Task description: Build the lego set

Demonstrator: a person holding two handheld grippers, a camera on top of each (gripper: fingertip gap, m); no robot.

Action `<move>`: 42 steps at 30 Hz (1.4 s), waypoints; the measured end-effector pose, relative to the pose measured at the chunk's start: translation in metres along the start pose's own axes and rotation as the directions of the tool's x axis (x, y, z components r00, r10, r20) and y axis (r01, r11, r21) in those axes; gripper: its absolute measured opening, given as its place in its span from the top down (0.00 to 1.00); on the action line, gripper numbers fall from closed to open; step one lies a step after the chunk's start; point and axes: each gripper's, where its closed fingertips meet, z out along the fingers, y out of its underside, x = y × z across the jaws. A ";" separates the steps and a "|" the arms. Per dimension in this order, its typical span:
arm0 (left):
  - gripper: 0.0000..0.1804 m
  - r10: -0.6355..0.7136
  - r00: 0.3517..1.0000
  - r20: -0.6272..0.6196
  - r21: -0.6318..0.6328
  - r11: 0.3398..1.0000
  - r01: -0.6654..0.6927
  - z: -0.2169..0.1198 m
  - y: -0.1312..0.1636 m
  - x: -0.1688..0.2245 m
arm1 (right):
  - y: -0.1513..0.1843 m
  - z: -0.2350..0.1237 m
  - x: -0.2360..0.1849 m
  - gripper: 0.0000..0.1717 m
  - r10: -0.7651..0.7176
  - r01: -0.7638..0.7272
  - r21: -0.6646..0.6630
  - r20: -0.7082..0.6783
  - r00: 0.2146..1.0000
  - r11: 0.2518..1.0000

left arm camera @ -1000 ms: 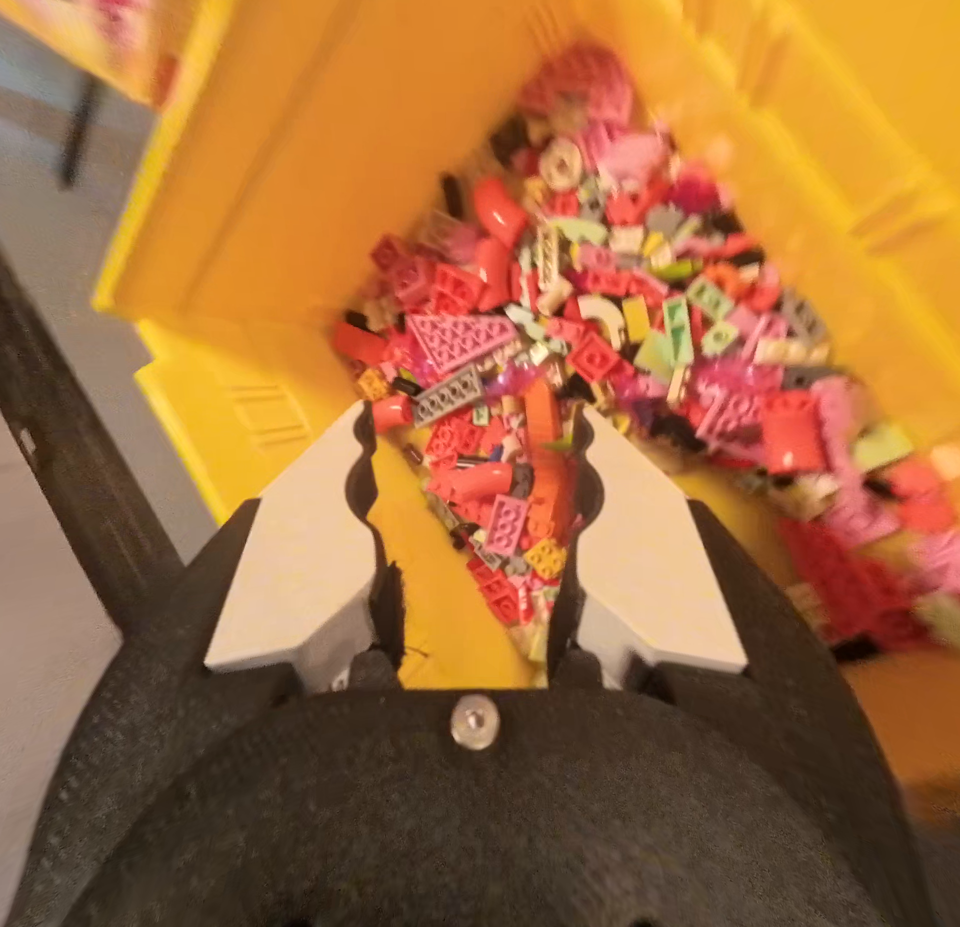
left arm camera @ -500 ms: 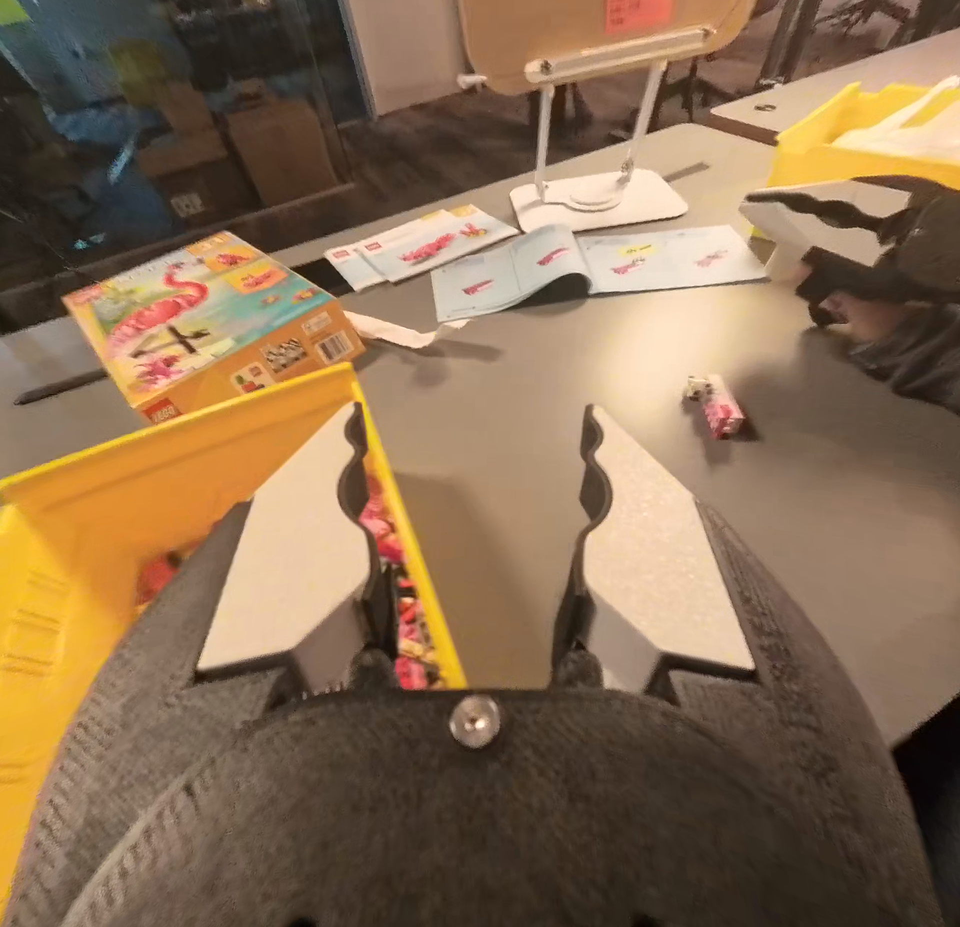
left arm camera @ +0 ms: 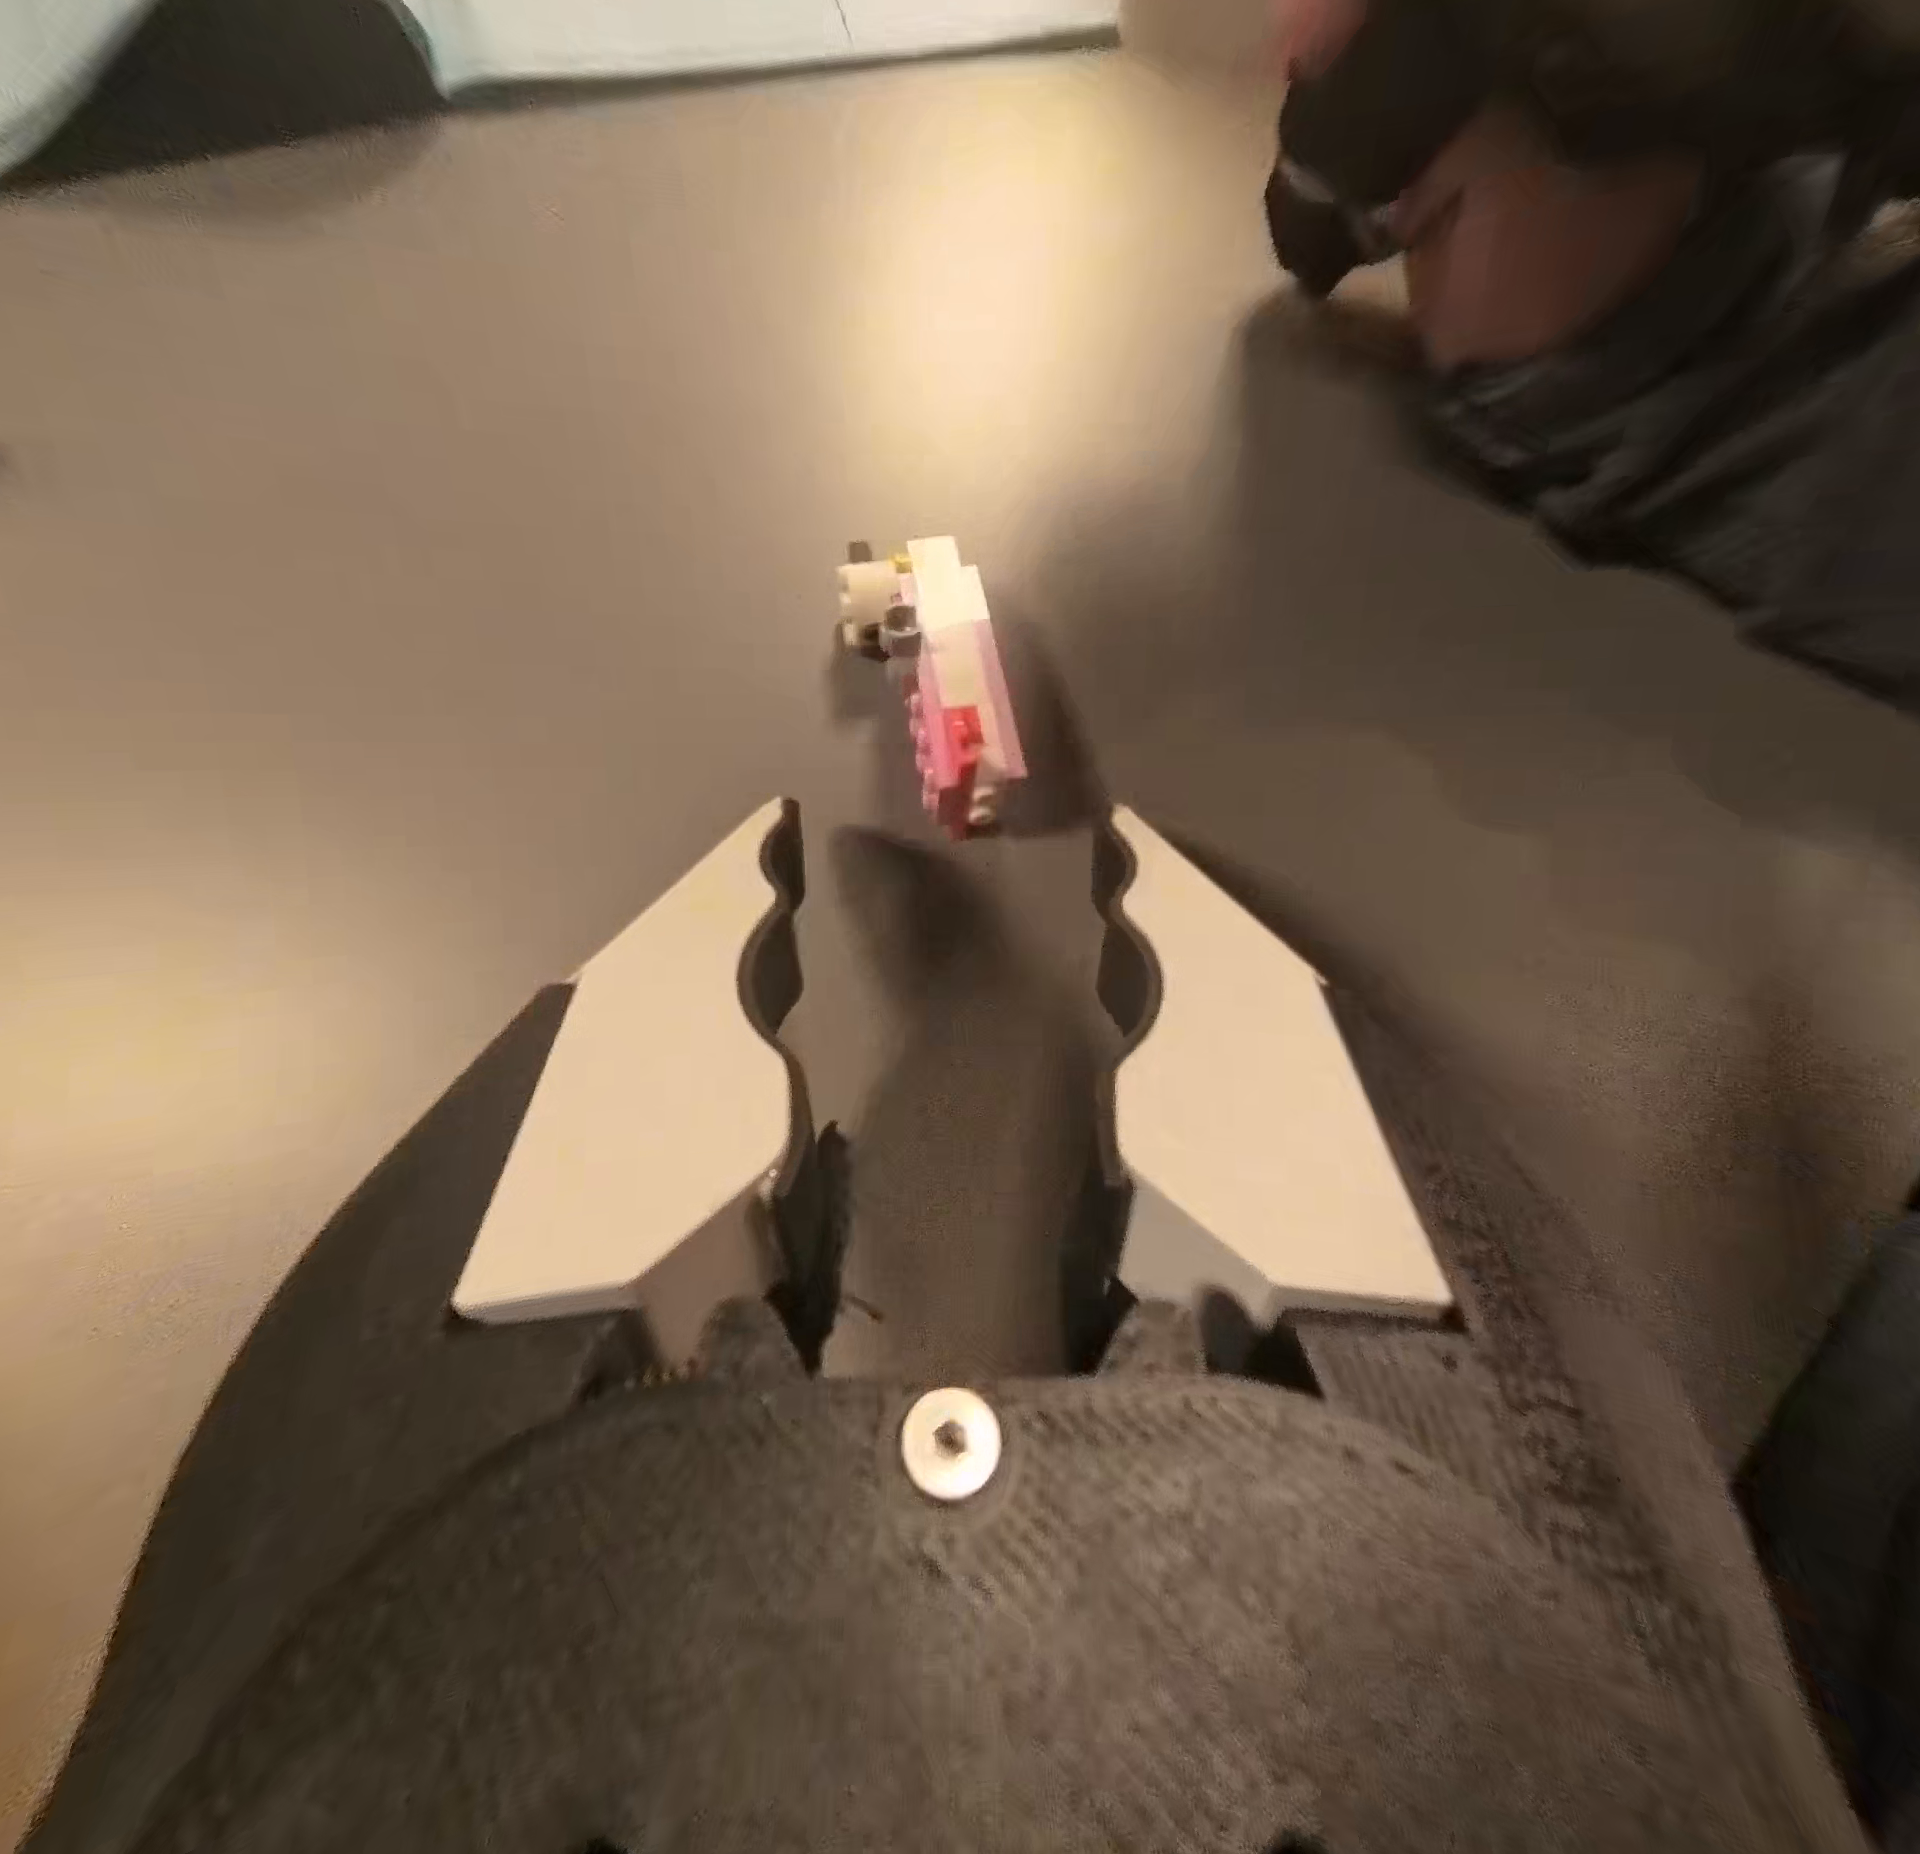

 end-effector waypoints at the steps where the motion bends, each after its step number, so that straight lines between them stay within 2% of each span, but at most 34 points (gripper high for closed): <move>1: 0.69 -0.011 1.000 -0.017 -0.001 1.000 0.011 0.008 0.000 0.004 | -0.001 0.000 -0.003 0.98 0.001 -0.001 0.003 0.017 1.000 1.000; 2: 0.69 -0.038 0.998 -0.049 0.020 0.999 0.039 0.013 -0.003 0.009 | -0.002 0.000 -0.006 0.98 0.005 -0.005 0.001 0.035 0.999 1.000; 4: 0.82 -0.072 0.994 -0.076 0.036 0.997 0.075 0.018 -0.007 0.011 | -0.002 0.001 -0.012 0.98 0.022 -0.021 -0.012 0.085 0.996 1.000; 6: 0.88 -0.022 0.999 -0.047 0.040 0.999 0.023 0.018 -0.007 0.004 | -0.001 0.001 -0.024 0.96 0.091 -0.086 -0.036 0.204 0.975 0.996; 8: 0.89 0.124 0.992 0.027 0.051 0.991 -0.125 0.014 -0.007 -0.006 | 0.003 0.000 -0.040 0.93 0.278 -0.247 -0.130 0.356 0.892 0.960; 9: 0.89 0.232 0.967 0.103 0.074 0.968 -0.240 0.009 -0.010 -0.013 | 0.006 -0.002 -0.050 0.90 0.411 -0.350 -0.215 0.435 0.801 0.911; 11: 0.90 0.471 0.847 0.247 0.140 0.847 -0.512 -0.007 -0.021 -0.016 | 0.007 -0.009 -0.069 0.83 0.678 -0.530 -0.428 0.528 0.510 0.732; 12: 0.90 0.539 0.771 0.340 0.156 0.776 -0.612 -0.017 -0.027 -0.018 | 0.007 -0.012 -0.075 0.80 0.761 -0.574 -0.515 0.537 0.363 0.637; 13: 0.90 0.591 0.697 0.406 0.162 0.704 -0.691 -0.026 -0.031 -0.018 | 0.005 -0.013 -0.078 0.79 0.802 -0.592 -0.570 0.541 0.253 0.570; 14: 0.90 0.629 0.633 0.451 0.174 0.634 -0.754 -0.033 -0.034 -0.016 | 0.004 -0.013 -0.081 0.78 0.813 -0.588 -0.597 0.547 0.200 0.546; 15: 0.90 0.648 0.583 0.491 0.187 0.575 -0.797 -0.039 -0.036 -0.014 | 0.005 -0.011 -0.084 0.78 0.807 -0.569 -0.606 0.556 0.196 0.556; 17: 0.90 0.672 0.514 0.533 0.177 0.506 -0.844 -0.043 -0.034 -0.012 | 0.005 -0.012 -0.097 0.77 0.789 -0.497 -0.639 0.590 0.173 0.587; 19: 0.90 0.696 0.447 0.562 0.157 0.441 -0.884 -0.043 -0.034 -0.007 | 0.002 -0.017 -0.112 0.74 0.780 -0.426 -0.685 0.620 0.084 0.590; 22: 0.90 0.740 0.382 0.554 0.127 0.379 -0.917 -0.037 -0.028 0.004 | -0.003 -0.030 -0.128 0.79 0.757 -0.314 -0.728 0.652 -0.042 0.610; 23: 0.90 0.750 0.361 0.554 0.120 0.357 -0.926 -0.036 -0.027 0.007 | -0.003 -0.035 -0.131 0.83 0.748 -0.278 -0.732 0.661 -0.066 0.622; 25: 0.90 0.764 0.322 0.560 0.104 0.321 -0.941 -0.034 -0.025 0.010 | -0.003 -0.041 -0.134 0.84 0.741 -0.231 -0.741 0.663 -0.106 0.630; 27: 0.90 0.767 0.310 0.562 0.085 0.320 -0.944 -0.034 -0.024 0.008 | -0.004 -0.045 -0.133 0.86 0.733 -0.216 -0.740 0.668 -0.127 0.637; 31: 0.90 0.777 0.277 0.565 0.052 0.301 -0.952 -0.032 -0.022 0.007 | -0.002 -0.050 -0.134 0.82 0.708 -0.195 -0.711 0.699 -0.100 0.675; 33: 0.90 0.786 0.255 0.563 0.036 0.285 -0.958 -0.031 -0.021 0.008 | 0.002 -0.052 -0.134 0.86 0.709 -0.170 -0.710 0.701 -0.080 0.683; 36: 0.90 0.792 0.259 0.553 0.018 0.299 -0.954 -0.027 -0.018 0.006 | 0.007 -0.055 -0.135 0.87 0.707 -0.137 -0.708 0.704 -0.061 0.693; 38: 0.87 0.766 0.317 0.560 0.024 0.367 -0.930 -0.027 -0.018 -0.002 | 0.012 -0.054 -0.135 0.87 0.688 -0.113 -0.684 0.726 -0.005 0.721; 42: 0.70 0.670 0.516 0.534 0.116 0.546 -0.830 -0.031 -0.021 -0.021 | 0.041 -0.044 -0.128 0.87 0.611 -0.001 -0.627 0.758 0.227 0.779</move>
